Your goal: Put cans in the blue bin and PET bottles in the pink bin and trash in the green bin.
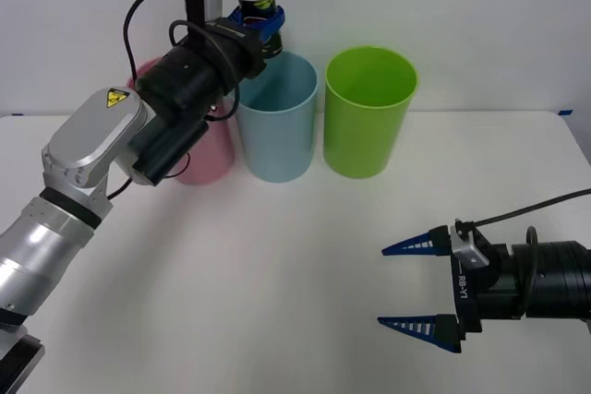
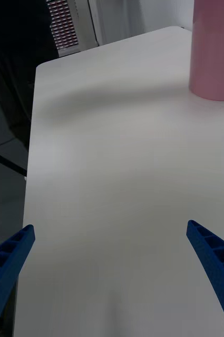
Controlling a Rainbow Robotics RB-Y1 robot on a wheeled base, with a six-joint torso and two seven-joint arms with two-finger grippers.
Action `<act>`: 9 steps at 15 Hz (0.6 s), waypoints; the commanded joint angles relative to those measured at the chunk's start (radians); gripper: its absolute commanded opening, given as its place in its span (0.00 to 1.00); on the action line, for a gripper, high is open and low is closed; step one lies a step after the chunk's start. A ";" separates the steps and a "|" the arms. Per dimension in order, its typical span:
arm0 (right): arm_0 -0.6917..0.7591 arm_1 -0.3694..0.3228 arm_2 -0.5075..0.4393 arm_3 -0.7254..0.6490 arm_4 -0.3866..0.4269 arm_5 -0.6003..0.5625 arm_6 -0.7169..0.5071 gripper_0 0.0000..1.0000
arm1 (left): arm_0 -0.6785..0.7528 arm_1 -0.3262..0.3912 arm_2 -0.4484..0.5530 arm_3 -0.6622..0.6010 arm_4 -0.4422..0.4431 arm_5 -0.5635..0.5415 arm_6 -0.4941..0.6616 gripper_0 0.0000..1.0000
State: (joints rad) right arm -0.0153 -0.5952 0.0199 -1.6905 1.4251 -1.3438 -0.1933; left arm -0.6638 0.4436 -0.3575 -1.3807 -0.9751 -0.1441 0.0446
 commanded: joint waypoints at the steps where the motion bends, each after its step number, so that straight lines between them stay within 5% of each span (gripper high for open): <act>1: 0.000 0.000 0.000 0.000 0.000 0.000 0.000 1.00 | 0.000 -0.002 0.000 0.000 -0.002 -0.005 0.000 0.00; 6: 0.000 0.000 0.000 0.000 0.000 0.000 0.000 1.00 | 0.000 -0.002 -0.003 0.000 -0.004 -0.005 0.001 0.00; 7: 0.000 0.000 0.000 0.000 0.000 0.000 0.000 1.00 | 0.001 -0.002 -0.001 0.000 -0.002 -0.006 0.003 0.13; 9: 0.000 0.000 0.000 0.000 0.000 0.000 0.000 1.00 | 0.000 -0.002 -0.003 0.000 0.001 -0.006 0.009 0.75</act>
State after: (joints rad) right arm -0.0153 -0.5952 0.0199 -1.6905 1.4251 -1.3438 -0.1933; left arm -0.6633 0.4418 -0.3596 -1.3805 -0.9748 -0.1500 0.0522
